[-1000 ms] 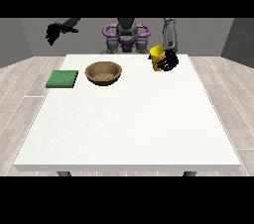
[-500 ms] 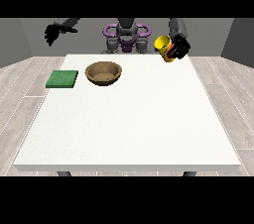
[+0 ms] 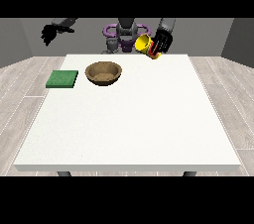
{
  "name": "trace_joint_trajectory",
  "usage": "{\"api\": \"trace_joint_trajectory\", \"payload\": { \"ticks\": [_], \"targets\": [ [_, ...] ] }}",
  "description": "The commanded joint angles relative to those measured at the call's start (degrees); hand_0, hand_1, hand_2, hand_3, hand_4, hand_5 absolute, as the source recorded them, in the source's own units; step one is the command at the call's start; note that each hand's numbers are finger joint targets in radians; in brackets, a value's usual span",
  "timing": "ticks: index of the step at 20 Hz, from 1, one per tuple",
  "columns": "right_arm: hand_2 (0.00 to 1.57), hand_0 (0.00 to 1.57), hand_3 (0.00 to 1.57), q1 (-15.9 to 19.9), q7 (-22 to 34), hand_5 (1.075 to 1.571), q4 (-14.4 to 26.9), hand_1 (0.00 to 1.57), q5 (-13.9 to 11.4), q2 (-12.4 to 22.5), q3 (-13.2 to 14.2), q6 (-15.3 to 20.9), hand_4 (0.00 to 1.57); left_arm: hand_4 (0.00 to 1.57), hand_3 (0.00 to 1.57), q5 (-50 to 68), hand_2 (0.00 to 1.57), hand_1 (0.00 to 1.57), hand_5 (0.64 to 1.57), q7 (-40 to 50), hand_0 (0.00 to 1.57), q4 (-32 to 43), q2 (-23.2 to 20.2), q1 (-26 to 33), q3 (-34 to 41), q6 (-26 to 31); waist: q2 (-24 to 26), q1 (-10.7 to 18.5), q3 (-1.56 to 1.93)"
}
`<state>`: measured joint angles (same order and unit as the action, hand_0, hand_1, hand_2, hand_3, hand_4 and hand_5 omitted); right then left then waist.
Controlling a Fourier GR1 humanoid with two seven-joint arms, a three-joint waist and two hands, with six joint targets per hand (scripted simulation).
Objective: Pick the cup and pour the ball into the bowl, then pick the bowl and place it on the pad
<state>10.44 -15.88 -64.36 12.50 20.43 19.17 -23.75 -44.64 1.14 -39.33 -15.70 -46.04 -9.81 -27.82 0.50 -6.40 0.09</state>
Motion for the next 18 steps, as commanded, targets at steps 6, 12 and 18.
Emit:
{"api": "trace_joint_trajectory", "payload": {
  "ticks": [6,12,18],
  "targets": [
    [0.00,0.00,0.00,-0.94,-2.20,1.571,5.47,0.00,-0.27,0.49,0.90,-1.23,0.00,1.48,1.57,-22.50,1.57,1.54,1.334,15.56,1.54,1.97,5.12,-6.81,-15.84,2.77,3.35,0.75,0.09],
    [0.00,0.00,0.00,2.67,-0.72,1.571,5.08,0.00,0.21,0.90,0.27,-1.76,0.00,1.57,1.57,-33.86,1.57,1.50,1.056,20.82,1.50,5.66,11.34,-10.31,-25.48,10.98,1.72,-2.21,0.01],
    [0.00,0.00,0.00,2.99,-2.08,1.571,7.62,0.00,0.43,1.46,0.66,-3.27,0.00,1.50,1.57,-45.00,1.57,1.52,1.232,20.52,1.52,8.63,11.62,-14.98,-34.90,21.27,2.57,-1.31,0.03]
  ]
}}
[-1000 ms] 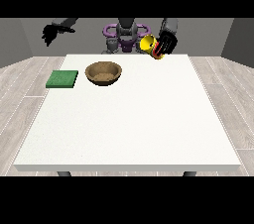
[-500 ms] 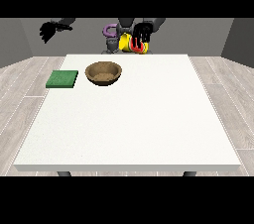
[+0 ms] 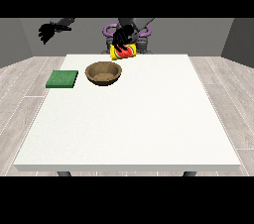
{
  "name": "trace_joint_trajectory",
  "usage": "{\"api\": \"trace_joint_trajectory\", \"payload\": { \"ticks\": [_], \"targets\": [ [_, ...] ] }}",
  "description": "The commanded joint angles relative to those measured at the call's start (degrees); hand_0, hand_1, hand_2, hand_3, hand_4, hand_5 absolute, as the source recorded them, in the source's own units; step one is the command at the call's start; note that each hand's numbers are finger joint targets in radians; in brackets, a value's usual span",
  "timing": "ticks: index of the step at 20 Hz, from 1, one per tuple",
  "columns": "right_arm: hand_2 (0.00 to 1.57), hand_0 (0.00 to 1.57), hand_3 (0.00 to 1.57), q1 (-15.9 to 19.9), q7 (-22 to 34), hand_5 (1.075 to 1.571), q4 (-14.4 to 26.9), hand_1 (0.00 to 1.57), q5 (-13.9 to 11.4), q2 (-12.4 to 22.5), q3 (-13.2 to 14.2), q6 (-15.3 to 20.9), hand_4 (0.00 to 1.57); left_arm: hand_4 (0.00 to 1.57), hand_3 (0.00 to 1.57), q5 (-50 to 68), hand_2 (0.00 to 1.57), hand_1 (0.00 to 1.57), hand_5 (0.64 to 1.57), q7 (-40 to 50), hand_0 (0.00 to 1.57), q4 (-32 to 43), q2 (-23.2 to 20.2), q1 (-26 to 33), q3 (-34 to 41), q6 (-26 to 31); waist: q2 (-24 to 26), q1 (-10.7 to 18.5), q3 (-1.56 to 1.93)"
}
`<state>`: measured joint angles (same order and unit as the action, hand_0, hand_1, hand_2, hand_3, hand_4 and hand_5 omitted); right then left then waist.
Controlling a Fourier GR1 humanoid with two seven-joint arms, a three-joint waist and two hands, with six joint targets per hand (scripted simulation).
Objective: Pick the cup and pour the ball into the bowl, then pick the bowl and place it on the pad
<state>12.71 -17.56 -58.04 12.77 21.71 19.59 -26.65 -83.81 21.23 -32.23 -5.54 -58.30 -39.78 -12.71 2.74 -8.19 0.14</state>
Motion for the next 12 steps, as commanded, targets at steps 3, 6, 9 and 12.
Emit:
{"api": "trace_joint_trajectory", "payload": {
  "ticks": [3,6,9,12],
  "targets": [
    [0.00,0.00,0.00,-1.87,-2.10,1.571,2.61,0.00,-0.37,1.33,1.06,-0.91,0.00,1.48,1.57,-9.56,1.57,1.46,1.216,-0.75,1.46,0.88,1.64,-0.46,-8.35,7.22,2.00,2.21,-0.05],
    [0.00,0.00,0.00,-0.35,-1.07,1.571,1.82,0.00,-0.82,1.22,0.63,0.44,0.00,1.53,1.57,-11.98,1.57,1.45,1.137,-0.07,1.45,0.50,3.82,-1.51,-8.06,10.14,0.79,1.93,-0.11],
    [0.00,0.00,0.00,-0.66,1.98,1.571,0.37,0.00,0.18,-0.13,-0.40,0.07,0.00,1.53,1.57,-13.08,1.57,1.45,1.134,-2.07,1.45,-0.08,2.84,0.24,-6.49,10.20,1.33,1.60,-0.14],
    [0.00,0.00,0.00,0.21,4.39,1.567,1.03,0.00,0.74,-2.14,-0.34,2.75,0.00,1.54,1.57,-9.73,1.57,1.45,1.136,-3.07,1.45,-2.31,-0.45,-1.26,-1.43,6.73,1.07,3.55,-0.15]
  ]
}}
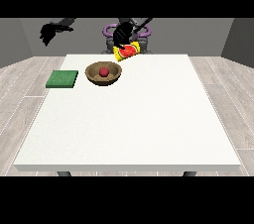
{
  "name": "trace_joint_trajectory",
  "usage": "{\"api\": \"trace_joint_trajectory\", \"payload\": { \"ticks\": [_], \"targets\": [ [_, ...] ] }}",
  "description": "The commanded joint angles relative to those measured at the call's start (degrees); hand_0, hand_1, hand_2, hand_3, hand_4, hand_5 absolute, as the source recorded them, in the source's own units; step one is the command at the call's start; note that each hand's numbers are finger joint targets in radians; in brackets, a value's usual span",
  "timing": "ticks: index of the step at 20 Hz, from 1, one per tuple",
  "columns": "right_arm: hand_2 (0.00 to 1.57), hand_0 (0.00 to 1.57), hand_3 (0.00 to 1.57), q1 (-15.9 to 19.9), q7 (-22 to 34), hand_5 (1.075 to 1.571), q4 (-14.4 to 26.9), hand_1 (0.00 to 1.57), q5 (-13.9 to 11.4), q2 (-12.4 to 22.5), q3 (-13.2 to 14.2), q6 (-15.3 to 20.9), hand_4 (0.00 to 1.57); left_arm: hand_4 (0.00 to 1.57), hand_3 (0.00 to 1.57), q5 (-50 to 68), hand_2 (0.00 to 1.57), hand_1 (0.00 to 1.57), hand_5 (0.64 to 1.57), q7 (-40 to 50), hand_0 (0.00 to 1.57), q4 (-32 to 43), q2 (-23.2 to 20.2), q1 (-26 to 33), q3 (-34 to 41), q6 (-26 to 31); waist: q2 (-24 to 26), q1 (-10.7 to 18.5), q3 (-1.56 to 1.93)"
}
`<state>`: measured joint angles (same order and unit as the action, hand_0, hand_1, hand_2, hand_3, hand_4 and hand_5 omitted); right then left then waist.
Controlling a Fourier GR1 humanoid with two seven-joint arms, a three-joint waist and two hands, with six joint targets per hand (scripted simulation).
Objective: Pick the cup and pour the ball into the bowl, then pick the bowl and place it on the pad
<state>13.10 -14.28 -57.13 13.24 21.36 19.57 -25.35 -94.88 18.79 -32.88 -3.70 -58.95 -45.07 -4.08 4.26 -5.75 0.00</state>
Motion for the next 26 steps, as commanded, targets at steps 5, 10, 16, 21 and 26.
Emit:
{"api": "trace_joint_trajectory", "payload": {
  "ticks": [5,10,16,21,26],
  "targets": [
    [0.00,0.00,0.00,-2.18,0.97,1.565,-0.71,0.00,0.79,-0.84,1.46,2.56,0.10,1.57,1.57,24.48,1.57,1.30,1.156,4.67,1.30,-9.79,0.21,6.99,25.72,-14.95,0.19,4.92,-0.72],
    [0.00,0.00,0.00,-1.50,1.32,1.568,-1.78,0.00,0.63,-3.44,0.66,4.67,0.36,0.89,0.00,44.16,0.00,0.56,1.502,-0.88,0.56,-17.49,3.57,15.81,36.95,-24.20,-4.17,6.28,-1.37],
    [0.00,0.00,0.00,3.32,1.11,1.570,-4.60,0.00,-1.62,-8.83,-2.46,10.14,0.29,0.00,0.00,72.04,0.00,0.00,1.556,-13.86,0.00,-28.18,3.67,24.98,38.64,-23.86,-8.57,5.78,-1.08],
    [0.00,0.00,0.00,3.05,-0.07,1.571,-4.32,0.00,-5.07,-15.46,-4.24,19.04,0.24,0.00,0.00,85.12,0.00,0.00,1.566,-28.09,0.00,-33.44,3.69,32.18,37.34,-14.44,-11.26,10.96,-0.26],
    [0.00,0.00,0.00,5.94,-3.26,1.569,0.52,0.00,-4.70,-17.13,-2.78,23.00,0.32,0.00,0.00,86.18,0.00,0.00,1.563,-33.65,0.00,-33.96,3.70,35.73,38.80,-9.93,-12.58,12.71,0.00]
  ]
}}
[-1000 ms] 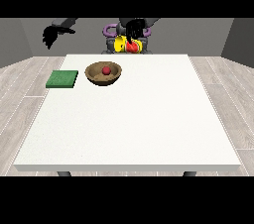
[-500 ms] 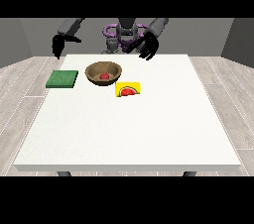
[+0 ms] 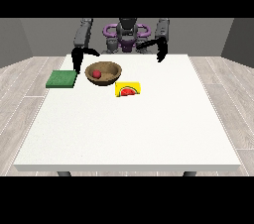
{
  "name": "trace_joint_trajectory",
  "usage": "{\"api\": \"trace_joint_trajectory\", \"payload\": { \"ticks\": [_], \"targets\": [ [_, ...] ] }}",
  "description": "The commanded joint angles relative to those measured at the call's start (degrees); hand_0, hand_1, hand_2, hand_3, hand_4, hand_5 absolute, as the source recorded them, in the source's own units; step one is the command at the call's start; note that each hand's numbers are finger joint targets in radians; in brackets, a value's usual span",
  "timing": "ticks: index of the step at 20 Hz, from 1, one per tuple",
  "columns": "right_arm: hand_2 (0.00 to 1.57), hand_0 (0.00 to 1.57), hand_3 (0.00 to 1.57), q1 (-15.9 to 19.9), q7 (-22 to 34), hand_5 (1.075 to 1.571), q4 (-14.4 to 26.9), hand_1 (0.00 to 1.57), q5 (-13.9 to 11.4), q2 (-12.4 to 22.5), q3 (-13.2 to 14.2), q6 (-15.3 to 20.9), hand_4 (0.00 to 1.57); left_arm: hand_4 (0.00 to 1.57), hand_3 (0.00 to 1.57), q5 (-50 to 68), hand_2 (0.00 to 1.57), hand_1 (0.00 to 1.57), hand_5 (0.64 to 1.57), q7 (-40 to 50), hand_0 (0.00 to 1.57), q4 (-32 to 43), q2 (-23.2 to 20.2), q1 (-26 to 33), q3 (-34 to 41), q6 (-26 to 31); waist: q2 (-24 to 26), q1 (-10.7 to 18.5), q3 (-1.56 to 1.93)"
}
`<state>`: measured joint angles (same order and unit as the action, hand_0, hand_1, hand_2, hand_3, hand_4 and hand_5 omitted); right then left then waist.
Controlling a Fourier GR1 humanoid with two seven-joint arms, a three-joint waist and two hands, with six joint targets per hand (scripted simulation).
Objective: Pick the cup and pour the ball into the bowl, then pick the bowl and place it on the pad
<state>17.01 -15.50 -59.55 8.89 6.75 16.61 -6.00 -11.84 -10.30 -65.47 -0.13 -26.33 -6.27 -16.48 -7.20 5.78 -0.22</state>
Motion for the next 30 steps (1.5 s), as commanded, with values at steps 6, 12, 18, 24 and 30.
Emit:
{"api": "trace_joint_trajectory", "payload": {
  "ticks": [6,12,18,24,30],
  "targets": [
    [0.00,0.00,0.00,7.15,-3.83,1.567,11.72,0.00,1.71,1.99,2.95,2.52,0.26,0.00,0.00,5.97,0.00,0.00,1.565,-5.11,0.00,-4.33,-5.34,4.23,3.93,10.25,-1.06,1.52,0.24],
    [0.00,0.00,0.00,9.38,-14.59,1.562,23.13,0.00,1.20,3.71,4.23,1.45,0.20,0.00,0.00,5.79,0.00,0.00,1.565,-0.36,0.00,-11.68,-5.18,3.36,2.95,11.61,-4.17,4.01,0.28],
    [0.00,0.00,0.00,11.69,-15.98,1.562,26.80,0.00,0.25,0.70,1.31,3.12,0.13,0.00,0.00,5.84,0.00,0.00,1.566,-2.50,0.00,-10.34,-7.05,5.37,5.82,12.42,-3.50,2.28,0.25],
    [1.57,1.45,0.00,7.65,-8.82,1.512,31.70,1.45,-0.48,2.26,3.71,12.32,0.47,0.08,0.00,6.63,0.00,0.00,1.571,-0.77,0.00,-13.26,-7.30,4.57,4.72,14.16,-5.29,5.56,0.25],
    [1.57,1.57,1.56,7.36,-5.64,1.558,30.11,1.57,-13.40,5.80,-3.99,28.42,0.94,0.66,0.00,6.12,0.00,0.00,1.531,-1.25,0.00,-11.72,-5.93,2.21,3.63,14.06,-5.30,7.35,-0.07]
  ]
}}
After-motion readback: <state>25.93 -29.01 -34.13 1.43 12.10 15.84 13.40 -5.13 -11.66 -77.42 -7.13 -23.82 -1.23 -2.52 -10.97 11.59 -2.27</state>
